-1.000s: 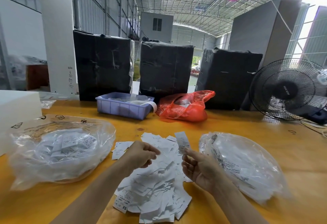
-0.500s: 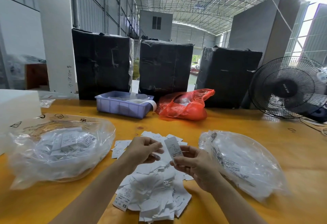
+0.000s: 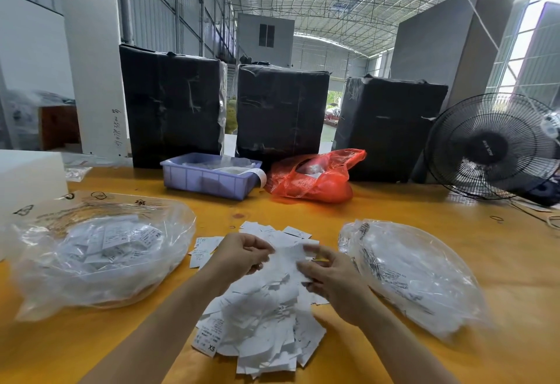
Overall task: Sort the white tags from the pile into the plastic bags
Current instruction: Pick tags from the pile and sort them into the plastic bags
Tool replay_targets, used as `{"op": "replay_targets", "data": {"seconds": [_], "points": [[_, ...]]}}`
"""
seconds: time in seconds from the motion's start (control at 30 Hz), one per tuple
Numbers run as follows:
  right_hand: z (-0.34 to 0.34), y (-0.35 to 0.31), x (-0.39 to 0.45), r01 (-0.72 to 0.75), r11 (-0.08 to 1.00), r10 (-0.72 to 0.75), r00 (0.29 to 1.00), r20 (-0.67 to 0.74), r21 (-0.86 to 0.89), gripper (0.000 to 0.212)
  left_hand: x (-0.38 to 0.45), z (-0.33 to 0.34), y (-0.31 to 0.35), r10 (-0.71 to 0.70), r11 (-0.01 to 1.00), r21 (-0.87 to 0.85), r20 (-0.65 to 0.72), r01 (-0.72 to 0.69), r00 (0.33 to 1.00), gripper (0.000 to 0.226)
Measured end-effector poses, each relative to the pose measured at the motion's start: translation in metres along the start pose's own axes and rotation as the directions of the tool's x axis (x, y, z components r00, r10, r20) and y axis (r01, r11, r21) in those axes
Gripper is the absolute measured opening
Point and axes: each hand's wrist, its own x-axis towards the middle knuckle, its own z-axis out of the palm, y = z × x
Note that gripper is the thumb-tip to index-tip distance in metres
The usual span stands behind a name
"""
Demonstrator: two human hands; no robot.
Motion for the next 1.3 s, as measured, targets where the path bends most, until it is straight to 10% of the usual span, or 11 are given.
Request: {"op": "replay_targets", "data": {"seconds": [0.17, 0.27, 0.4, 0.5, 0.97, 1.07, 1.3], "points": [[-0.01, -0.001, 0.004, 0.22, 0.961, -0.255, 0.938, -0.236, -0.165, 0.03, -0.003, -0.001, 0.002, -0.011, 0.998, 0.066, 0.083, 0.005, 0.996, 0.017], [0.0, -0.004, 0.0, 0.217, 0.951, -0.248, 0.96, -0.127, -0.22, 0.006, -0.005, 0.002, 0.005, 0.026, 0.993, 0.109, 0.147, -0.042, 0.989, 0.028], [0.008, -0.001, 0.0, 0.11, 0.965, -0.095, 0.992, 0.078, -0.236, 0.053, -0.007, 0.003, 0.009, 0.074, 0.986, 0.125, 0.253, -0.108, 0.965, 0.037], [0.004, -0.002, -0.002, 0.046, 0.992, -0.026, 0.986, 0.166, -0.119, 0.041, -0.008, 0.001, 0.01, 0.066, 0.986, 0.129, 0.289, -0.108, 0.955, 0.038], [0.002, -0.006, -0.003, 0.288, 0.922, -0.342, 0.918, -0.198, -0.26, 0.011, -0.006, 0.017, 0.001, -0.044, 0.972, -0.229, 0.064, 0.057, 0.997, 0.004], [-0.006, -0.009, 0.002, 0.312, 0.944, -0.331, 0.881, -0.338, -0.111, 0.044, -0.005, 0.016, 0.0, -0.046, 0.968, -0.241, 0.072, 0.062, 0.996, 0.003], [0.003, -0.01, 0.001, 0.268, 0.961, -0.233, 0.917, -0.325, 0.067, 0.007, -0.007, 0.021, 0.001, -0.035, 0.981, -0.185, 0.151, 0.063, 0.988, 0.003]]}}
